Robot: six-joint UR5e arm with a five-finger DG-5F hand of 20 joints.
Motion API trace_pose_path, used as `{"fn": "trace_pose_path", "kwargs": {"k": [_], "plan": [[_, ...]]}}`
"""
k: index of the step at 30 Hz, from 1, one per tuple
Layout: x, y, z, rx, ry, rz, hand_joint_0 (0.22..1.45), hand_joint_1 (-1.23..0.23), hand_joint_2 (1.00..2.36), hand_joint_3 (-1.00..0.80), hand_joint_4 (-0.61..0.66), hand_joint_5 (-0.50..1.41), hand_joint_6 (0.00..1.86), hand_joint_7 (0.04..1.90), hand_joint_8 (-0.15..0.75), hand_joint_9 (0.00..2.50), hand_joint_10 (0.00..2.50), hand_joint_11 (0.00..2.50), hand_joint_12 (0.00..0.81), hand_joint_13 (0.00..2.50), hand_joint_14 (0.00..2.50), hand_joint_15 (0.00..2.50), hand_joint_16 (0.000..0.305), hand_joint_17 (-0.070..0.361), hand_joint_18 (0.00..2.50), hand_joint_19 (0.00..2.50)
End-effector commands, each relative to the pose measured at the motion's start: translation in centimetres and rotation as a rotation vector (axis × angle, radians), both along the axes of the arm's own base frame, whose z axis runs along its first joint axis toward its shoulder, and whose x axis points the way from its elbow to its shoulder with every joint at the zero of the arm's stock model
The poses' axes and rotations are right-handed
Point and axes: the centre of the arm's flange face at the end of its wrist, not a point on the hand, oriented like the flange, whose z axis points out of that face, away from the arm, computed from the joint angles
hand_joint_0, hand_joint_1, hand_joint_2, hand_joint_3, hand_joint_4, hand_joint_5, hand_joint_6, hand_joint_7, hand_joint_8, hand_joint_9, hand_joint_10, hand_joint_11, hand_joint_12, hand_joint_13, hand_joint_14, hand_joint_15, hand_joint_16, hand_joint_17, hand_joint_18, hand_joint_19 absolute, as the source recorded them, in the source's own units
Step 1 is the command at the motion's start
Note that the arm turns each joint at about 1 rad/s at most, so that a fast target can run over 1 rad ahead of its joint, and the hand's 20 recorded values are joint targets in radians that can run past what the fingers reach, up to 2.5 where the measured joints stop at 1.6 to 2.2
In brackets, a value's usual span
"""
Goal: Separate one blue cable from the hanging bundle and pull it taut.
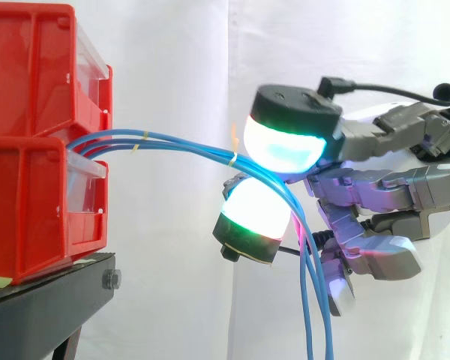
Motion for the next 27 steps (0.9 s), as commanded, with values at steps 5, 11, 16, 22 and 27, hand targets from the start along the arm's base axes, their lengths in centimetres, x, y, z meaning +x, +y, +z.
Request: {"fn": "trace_pose_path", "kwargs": {"k": [5, 11, 16, 22, 27], "plan": [[-0.01, 0.02, 0.00, 0.001, 0.001, 0.002, 0.71, -0.77, 1.01, -0.35, 0.04, 0.14, 0.50, 1.32, 0.144, 2.14, 0.03, 0.68, 0.303, 1.52, 0.02, 0.70, 0.073, 0.165, 1.07, 0.45], [-0.03, 0.01, -0.02, 0.001, 0.002, 0.002, 0.71, -0.83, 1.01, -0.30, 0.03, 0.14, 0.50, 1.32, 0.166, 2.12, 0.03, 0.69, 0.306, 1.52, 0.02, 0.70, 0.073, 0.165, 1.09, 0.44], [-0.08, 0.01, -0.18, 0.000, 0.010, 0.002, 0.69, -1.01, 1.00, -0.46, 0.08, 0.14, 0.50, 1.35, 0.183, 2.08, 0.03, 0.70, 0.306, 1.50, 0.02, 0.70, 0.074, 0.167, 1.08, 0.43], [-0.10, 0.00, -0.06, 0.000, 0.008, 0.002, 0.48, -0.96, 1.00, -0.50, 0.13, 0.14, 0.50, 1.34, 0.184, 2.10, 0.03, 0.66, 0.325, 1.52, 0.02, 0.68, 0.081, 0.183, 1.14, 0.40], [-0.10, 0.00, -0.06, 0.000, 0.008, 0.002, 0.41, -0.60, 1.00, -0.50, 0.12, 0.14, 0.50, 1.31, 0.181, 2.14, 0.02, 0.58, 0.340, 1.57, 0.02, 0.64, 0.090, 0.202, 1.23, 0.37]]}}
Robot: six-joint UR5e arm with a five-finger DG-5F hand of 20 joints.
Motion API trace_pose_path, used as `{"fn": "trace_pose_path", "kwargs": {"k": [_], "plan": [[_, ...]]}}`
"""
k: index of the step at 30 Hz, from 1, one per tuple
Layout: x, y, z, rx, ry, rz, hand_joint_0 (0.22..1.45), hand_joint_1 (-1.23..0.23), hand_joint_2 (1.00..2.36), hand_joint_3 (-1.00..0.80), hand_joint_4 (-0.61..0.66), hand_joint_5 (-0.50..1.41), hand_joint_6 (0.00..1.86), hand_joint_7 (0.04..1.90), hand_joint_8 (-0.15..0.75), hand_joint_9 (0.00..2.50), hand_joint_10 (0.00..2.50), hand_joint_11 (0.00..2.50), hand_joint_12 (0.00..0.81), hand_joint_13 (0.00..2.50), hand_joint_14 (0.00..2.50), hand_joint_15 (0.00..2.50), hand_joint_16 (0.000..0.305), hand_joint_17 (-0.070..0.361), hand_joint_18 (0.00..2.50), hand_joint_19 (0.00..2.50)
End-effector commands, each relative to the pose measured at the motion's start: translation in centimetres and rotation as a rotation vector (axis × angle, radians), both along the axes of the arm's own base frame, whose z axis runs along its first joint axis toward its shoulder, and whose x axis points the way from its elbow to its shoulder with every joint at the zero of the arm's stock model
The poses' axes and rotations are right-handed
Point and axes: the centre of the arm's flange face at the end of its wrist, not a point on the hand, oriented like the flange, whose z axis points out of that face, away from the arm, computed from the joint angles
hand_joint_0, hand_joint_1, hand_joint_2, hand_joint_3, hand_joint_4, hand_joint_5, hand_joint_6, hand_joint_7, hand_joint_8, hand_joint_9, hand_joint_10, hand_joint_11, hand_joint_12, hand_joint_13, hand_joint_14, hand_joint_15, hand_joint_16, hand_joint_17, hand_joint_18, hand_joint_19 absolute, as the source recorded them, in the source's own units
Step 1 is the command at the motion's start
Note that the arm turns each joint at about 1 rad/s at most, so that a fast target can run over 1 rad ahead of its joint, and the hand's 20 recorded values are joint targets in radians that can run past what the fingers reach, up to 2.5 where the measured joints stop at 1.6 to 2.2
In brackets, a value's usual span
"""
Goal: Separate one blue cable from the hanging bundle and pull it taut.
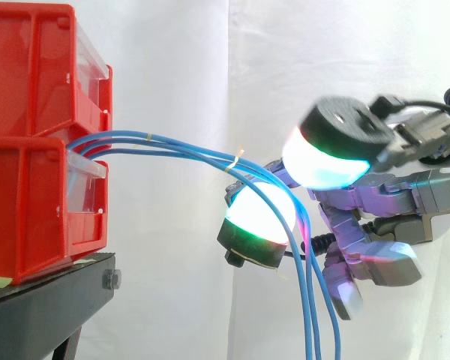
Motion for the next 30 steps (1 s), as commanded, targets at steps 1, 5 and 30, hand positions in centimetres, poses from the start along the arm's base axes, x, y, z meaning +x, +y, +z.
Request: {"fn": "trace_pose_path", "kwargs": {"k": [1, 5, 30], "plan": [[0.00, 0.00, 0.04, 0.000, -0.001, 0.000, 0.43, -0.48, 1.00, -0.50, 0.11, 0.14, 0.50, 1.31, 0.172, 2.15, 0.02, 0.60, 0.335, 1.57, 0.02, 0.65, 0.089, 0.200, 1.21, 0.38], [0.00, 0.02, 0.04, 0.000, -0.001, 0.001, 0.51, -0.28, 1.00, -0.50, 0.08, 0.14, 0.50, 1.31, 0.140, 2.15, 0.02, 0.62, 0.309, 1.55, 0.02, 0.68, 0.080, 0.180, 1.12, 0.43], [0.00, -0.03, 0.04, -0.002, -0.001, -0.003, 0.70, -0.74, 1.01, -0.20, 0.03, 0.15, 0.50, 1.32, 0.176, 2.18, 0.03, 0.70, 0.319, 1.56, 0.02, 0.69, 0.077, 0.174, 1.15, 0.41]]}}
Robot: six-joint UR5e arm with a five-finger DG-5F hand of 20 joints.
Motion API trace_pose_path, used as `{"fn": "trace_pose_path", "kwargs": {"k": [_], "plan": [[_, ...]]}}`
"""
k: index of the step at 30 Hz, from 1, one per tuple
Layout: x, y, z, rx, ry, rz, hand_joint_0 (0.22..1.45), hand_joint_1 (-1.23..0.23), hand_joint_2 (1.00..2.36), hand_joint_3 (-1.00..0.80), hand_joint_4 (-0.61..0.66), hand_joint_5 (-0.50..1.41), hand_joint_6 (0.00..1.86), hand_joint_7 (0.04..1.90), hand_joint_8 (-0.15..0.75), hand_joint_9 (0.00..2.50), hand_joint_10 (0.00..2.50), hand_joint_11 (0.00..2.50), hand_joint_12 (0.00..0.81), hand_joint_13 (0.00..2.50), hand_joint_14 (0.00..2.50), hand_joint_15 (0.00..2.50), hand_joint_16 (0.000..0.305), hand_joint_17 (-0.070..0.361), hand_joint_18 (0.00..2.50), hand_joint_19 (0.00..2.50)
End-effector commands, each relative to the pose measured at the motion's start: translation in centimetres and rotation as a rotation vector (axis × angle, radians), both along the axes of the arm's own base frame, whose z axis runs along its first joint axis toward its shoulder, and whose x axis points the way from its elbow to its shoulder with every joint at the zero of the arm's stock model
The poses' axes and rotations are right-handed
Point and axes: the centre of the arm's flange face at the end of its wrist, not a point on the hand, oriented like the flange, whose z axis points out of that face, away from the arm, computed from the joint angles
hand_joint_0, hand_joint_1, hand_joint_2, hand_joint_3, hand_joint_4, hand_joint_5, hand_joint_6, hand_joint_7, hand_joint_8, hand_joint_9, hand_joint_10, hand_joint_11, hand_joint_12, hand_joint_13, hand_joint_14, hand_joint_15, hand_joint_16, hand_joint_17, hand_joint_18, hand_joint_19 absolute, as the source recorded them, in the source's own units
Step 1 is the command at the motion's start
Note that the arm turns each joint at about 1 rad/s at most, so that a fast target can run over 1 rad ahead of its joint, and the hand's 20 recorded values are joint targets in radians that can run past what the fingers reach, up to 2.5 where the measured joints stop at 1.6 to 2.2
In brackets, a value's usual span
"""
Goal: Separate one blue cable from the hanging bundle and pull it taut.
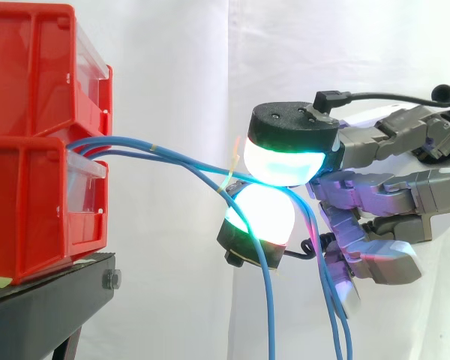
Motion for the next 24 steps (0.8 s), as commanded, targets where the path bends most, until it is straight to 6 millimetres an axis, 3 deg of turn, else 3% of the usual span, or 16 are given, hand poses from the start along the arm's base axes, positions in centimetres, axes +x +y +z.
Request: {"fn": "trace_pose_path", "kwargs": {"k": [1, 11, 14, 18, 20, 22, 24], "plan": [[0.00, 0.01, 0.01, 0.000, 0.000, 0.001, 0.68, -0.76, 1.01, -0.18, 0.05, 0.15, 0.50, 1.32, 0.172, 2.18, 0.03, 0.68, 0.326, 1.57, 0.02, 0.67, 0.080, 0.179, 1.17, 0.40], [0.00, 0.04, 0.00, 0.002, 0.000, 0.004, 0.65, -0.89, 1.01, -0.15, 0.10, 0.15, 0.50, 1.34, 0.203, 2.16, 0.02, 0.66, 0.346, 1.58, 0.02, 0.66, 0.088, 0.197, 1.23, 0.35], [0.00, 0.04, 0.00, 0.002, 0.000, 0.004, 0.62, -0.93, 1.01, -0.26, 0.14, 0.14, 0.50, 1.36, 0.194, 2.14, 0.02, 0.65, 0.337, 1.57, 0.02, 0.66, 0.087, 0.195, 1.21, 0.37], [0.00, -0.06, 0.00, 0.002, 0.000, 0.004, 0.52, -0.74, 1.00, -0.50, 0.13, 0.14, 0.50, 1.36, 0.171, 2.12, 0.03, 0.69, 0.317, 1.53, 0.02, 0.71, 0.080, 0.180, 1.12, 0.42], [0.00, -0.06, 0.00, 0.002, 0.000, 0.004, 0.51, -0.63, 1.00, -0.50, 0.13, 0.14, 0.50, 1.35, 0.173, 2.13, 0.02, 0.67, 0.322, 1.54, 0.02, 0.70, 0.081, 0.183, 1.14, 0.42], [0.00, -0.06, 0.00, 0.001, 0.000, 0.004, 0.48, -0.41, 1.00, -0.50, 0.12, 0.15, 0.50, 1.33, 0.162, 2.15, 0.02, 0.64, 0.320, 1.55, 0.02, 0.69, 0.085, 0.190, 1.17, 0.40], [0.00, -0.06, 0.00, 0.002, 0.000, 0.004, 0.49, -0.32, 1.00, -0.50, 0.10, 0.15, 0.50, 1.33, 0.154, 2.16, 0.03, 0.63, 0.316, 1.55, 0.02, 0.69, 0.083, 0.188, 1.16, 0.41]]}}
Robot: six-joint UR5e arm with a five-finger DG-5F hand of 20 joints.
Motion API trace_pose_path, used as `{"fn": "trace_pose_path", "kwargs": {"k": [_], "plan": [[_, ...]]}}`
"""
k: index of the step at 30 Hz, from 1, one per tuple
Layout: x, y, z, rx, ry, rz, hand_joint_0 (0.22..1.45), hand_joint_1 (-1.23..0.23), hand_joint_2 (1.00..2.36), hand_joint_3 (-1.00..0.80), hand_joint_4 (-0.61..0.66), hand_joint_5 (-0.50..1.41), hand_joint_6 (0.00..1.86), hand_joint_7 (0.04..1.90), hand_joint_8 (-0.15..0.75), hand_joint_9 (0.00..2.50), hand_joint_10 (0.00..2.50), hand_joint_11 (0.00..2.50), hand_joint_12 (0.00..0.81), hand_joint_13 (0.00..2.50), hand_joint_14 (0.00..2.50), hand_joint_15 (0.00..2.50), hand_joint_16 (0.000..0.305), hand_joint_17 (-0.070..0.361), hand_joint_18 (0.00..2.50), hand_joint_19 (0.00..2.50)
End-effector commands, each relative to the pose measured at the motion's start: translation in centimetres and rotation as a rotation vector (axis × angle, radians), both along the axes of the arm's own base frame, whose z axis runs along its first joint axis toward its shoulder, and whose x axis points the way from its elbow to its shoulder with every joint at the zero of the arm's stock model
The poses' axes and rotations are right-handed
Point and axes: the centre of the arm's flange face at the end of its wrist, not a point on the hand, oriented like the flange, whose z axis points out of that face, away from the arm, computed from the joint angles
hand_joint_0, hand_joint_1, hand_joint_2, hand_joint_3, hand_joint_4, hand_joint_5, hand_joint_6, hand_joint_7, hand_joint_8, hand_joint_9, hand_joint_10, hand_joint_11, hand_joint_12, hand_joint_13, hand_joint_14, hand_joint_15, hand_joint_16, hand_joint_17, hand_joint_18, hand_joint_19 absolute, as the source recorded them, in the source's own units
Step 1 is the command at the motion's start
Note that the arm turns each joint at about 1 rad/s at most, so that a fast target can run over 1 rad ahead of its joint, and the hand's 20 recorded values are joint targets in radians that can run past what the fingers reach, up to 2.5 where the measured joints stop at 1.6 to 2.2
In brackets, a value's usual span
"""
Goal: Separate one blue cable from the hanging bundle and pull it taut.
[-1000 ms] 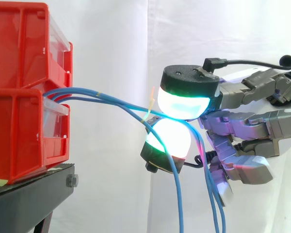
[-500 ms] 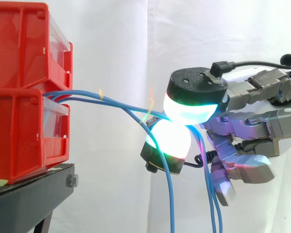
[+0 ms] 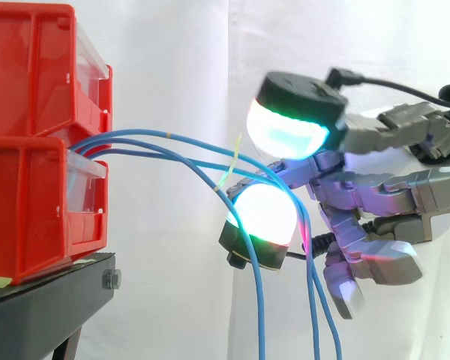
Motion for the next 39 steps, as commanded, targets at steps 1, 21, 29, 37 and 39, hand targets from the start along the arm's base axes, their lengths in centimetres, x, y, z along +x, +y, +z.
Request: {"fn": "trace_pose_path", "kwargs": {"k": [1, 21, 29, 37, 39], "plan": [[-0.01, -0.04, 0.02, 0.000, 0.000, -0.002, 0.51, -0.26, 1.00, -0.50, 0.09, 0.15, 0.50, 1.32, 0.145, 2.16, 0.02, 0.63, 0.311, 1.55, 0.02, 0.70, 0.081, 0.183, 1.15, 0.42], [-0.01, -0.06, 0.02, -0.002, 0.000, -0.003, 0.71, -0.79, 1.01, -0.25, 0.02, 0.15, 0.50, 1.32, 0.170, 2.14, 0.03, 0.72, 0.312, 1.52, 0.02, 0.70, 0.076, 0.170, 1.11, 0.43], [0.00, -0.03, 0.02, -0.001, 0.000, 0.000, 0.65, -1.03, 1.00, -0.45, 0.12, 0.14, 0.50, 1.36, 0.174, 2.10, 0.03, 0.71, 0.309, 1.48, 0.02, 0.72, 0.075, 0.170, 1.08, 0.43], [-0.04, -0.04, -0.05, 0.000, 0.001, -0.002, 0.43, -0.27, 1.00, -0.50, 0.10, 0.15, 0.50, 1.31, 0.158, 2.17, 0.02, 0.56, 0.331, 1.55, 0.02, 0.65, 0.089, 0.200, 1.18, 0.38], [-0.01, -0.04, 0.02, -0.001, 0.000, -0.002, 0.50, -0.18, 1.00, -0.50, 0.07, 0.15, 0.50, 1.31, 0.133, 2.16, 0.03, 0.60, 0.308, 1.53, 0.02, 0.68, 0.080, 0.181, 1.09, 0.43]]}}
